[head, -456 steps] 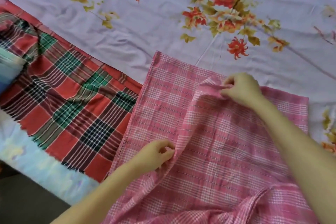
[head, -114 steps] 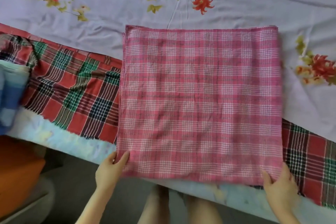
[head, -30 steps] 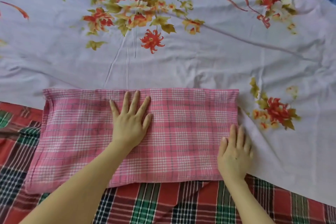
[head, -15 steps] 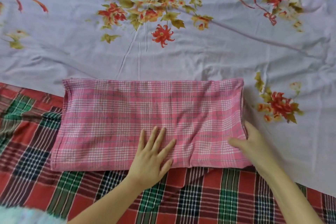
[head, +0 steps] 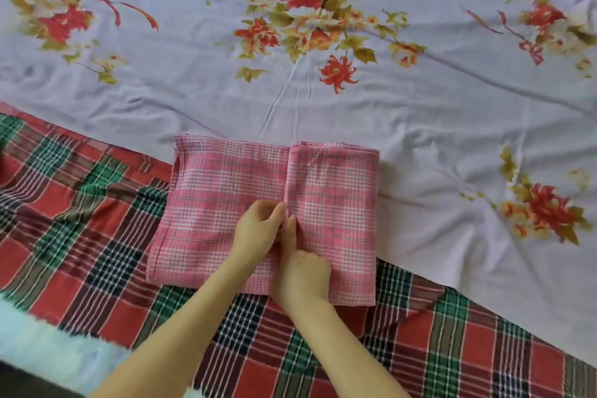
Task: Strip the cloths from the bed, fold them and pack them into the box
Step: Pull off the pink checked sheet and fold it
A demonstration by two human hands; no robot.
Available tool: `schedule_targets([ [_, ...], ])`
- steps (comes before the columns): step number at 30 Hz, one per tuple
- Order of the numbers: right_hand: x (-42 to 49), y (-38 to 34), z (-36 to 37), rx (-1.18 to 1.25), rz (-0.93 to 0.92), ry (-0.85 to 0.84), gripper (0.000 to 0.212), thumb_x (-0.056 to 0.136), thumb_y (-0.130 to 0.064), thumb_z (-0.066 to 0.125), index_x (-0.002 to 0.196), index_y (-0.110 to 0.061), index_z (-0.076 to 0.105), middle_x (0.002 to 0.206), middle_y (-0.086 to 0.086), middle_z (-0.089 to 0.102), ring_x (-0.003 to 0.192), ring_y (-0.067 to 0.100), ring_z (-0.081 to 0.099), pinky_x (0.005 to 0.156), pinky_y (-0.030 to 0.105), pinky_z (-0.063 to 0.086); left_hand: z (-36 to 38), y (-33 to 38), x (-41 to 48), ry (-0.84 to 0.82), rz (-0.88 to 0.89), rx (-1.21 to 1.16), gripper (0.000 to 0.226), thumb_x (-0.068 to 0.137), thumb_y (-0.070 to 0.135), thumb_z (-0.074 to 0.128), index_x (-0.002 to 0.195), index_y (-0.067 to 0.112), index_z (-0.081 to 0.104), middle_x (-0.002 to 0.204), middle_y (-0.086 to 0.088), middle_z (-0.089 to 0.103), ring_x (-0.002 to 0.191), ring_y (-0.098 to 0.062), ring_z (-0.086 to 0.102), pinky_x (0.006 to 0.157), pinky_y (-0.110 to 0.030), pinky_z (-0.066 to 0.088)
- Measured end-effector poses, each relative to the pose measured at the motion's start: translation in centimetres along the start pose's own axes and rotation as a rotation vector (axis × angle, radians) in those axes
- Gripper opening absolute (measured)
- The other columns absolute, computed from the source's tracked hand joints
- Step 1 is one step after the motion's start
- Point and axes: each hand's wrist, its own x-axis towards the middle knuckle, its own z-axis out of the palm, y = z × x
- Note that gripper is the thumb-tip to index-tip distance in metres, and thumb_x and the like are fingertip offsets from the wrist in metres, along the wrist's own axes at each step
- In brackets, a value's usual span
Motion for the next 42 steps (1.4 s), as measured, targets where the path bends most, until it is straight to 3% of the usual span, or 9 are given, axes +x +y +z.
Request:
schedule_targets([
  [3,-1.7,2.0,-1.1,0.177,-0.143,0.024,0.081,0.090,-0.033,0.044,0.150,-0.024,-0.010,0.063,-0.007,0.055,0.047,0.013,0.045,0.045,0.025,0.037,0.8,1.3,0.6,0.056,0.033,0.164,0.038,0.090,0.049,0.054,0.104,0.014,0.057,0.086,0.004,0.065,0.080,-0.014,0.063,0.071,-0.031,0.050],
  [8,-1.8,9.3,-2.2,0.353,0.219,0.695,0.046,0.092,-0.037,0.055,0.130,-0.014,0.052,0.084,-0.004,0.065,0.071,0.016,0.060,0.056,0.027,0.045,1.4,1.9,0.2,0.176,0.126,0.221,0.030,0.096,0.035,0.050,0.113,0.010,0.051,0.093,0.001,0.062,0.076,-0.014,0.059,0.065,-0.029,0.045],
  [13,0.5,11.8,-3.9,1.178,0.487,0.047,0.037,0.085,-0.030,0.068,0.115,-0.012,0.057,0.106,0.001,0.067,0.089,0.014,0.065,0.068,0.029,0.052,-0.9,-0.1,-1.6,0.203,0.216,0.162,0.020,0.096,0.024,0.050,0.113,0.015,0.053,0.091,0.009,0.058,0.078,-0.007,0.057,0.064,-0.020,0.044],
  [16,-0.4,9.1,-6.6,1.295,0.357,-0.016,0.037,0.077,-0.014,0.076,0.110,-0.019,0.059,0.102,0.001,0.071,0.085,0.019,0.070,0.070,0.035,0.055,-4.0,-2.1,-2.4,0.219,0.238,0.170,0.008,0.095,0.021,0.052,0.101,0.020,0.058,0.088,0.010,0.061,0.078,-0.002,0.056,0.064,-0.017,0.043],
  [21,-2.1,-1.2,-9.8,0.984,0.123,0.142,0.038,0.069,-0.019,0.073,0.102,-0.022,0.053,0.092,-0.003,0.066,0.078,0.017,0.067,0.070,0.041,0.055,-10.0,-5.1,-1.9,0.182,-0.132,-0.347,0.016,0.096,0.020,0.051,0.094,0.011,0.064,0.090,-0.007,0.071,0.085,-0.020,0.066,0.080,-0.035,0.053],
  [25,-0.2,-11.8,-6.6,0.481,-0.047,0.073,0.034,0.080,-0.034,0.062,0.103,-0.018,0.041,0.092,-0.002,0.061,0.081,0.023,0.060,0.065,0.033,0.044,-13.7,-6.9,-1.8,0.123,-0.298,-0.660,0.043,0.101,0.041,0.033,0.095,0.009,0.062,0.083,-0.009,0.068,0.074,-0.022,0.064,0.066,-0.033,0.048],
  [29,1.1,-15.7,-1.5,0.312,-0.133,-0.082,0.036,0.091,-0.033,0.052,0.124,-0.018,0.049,0.122,0.002,0.057,0.111,0.025,0.054,0.090,0.038,0.046,-15.2,-8.5,-2.8,0.043,-0.261,-0.463,0.055,0.093,0.060,0.034,0.092,0.013,0.063,0.064,0.003,0.059,0.053,-0.013,0.051,0.054,-0.027,0.037],
  [35,-0.8,-8.5,0.1,0.288,0.162,0.600,0.027,0.084,-0.021,0.063,0.109,-0.011,0.061,0.100,0.008,0.065,0.090,0.028,0.060,0.077,0.039,0.048,-12.4,-8.6,-4.7,0.238,0.092,0.050,0.027,0.096,0.030,0.049,0.084,0.007,0.054,0.077,-0.011,0.059,0.063,-0.018,0.051,0.061,-0.037,0.046],
  [42,0.4,-7.2,2.8,0.831,0.254,0.120,0.054,0.093,-0.051,0.047,0.132,-0.014,0.040,0.108,-0.005,0.054,0.102,0.023,0.059,0.087,0.040,0.049,-15.0,-10.6,-1.5,0.267,-0.013,0.117,0.030,0.099,0.040,0.040,0.086,0.014,0.047,0.072,0.000,0.050,0.060,-0.018,0.047,0.056,-0.036,0.039],
])
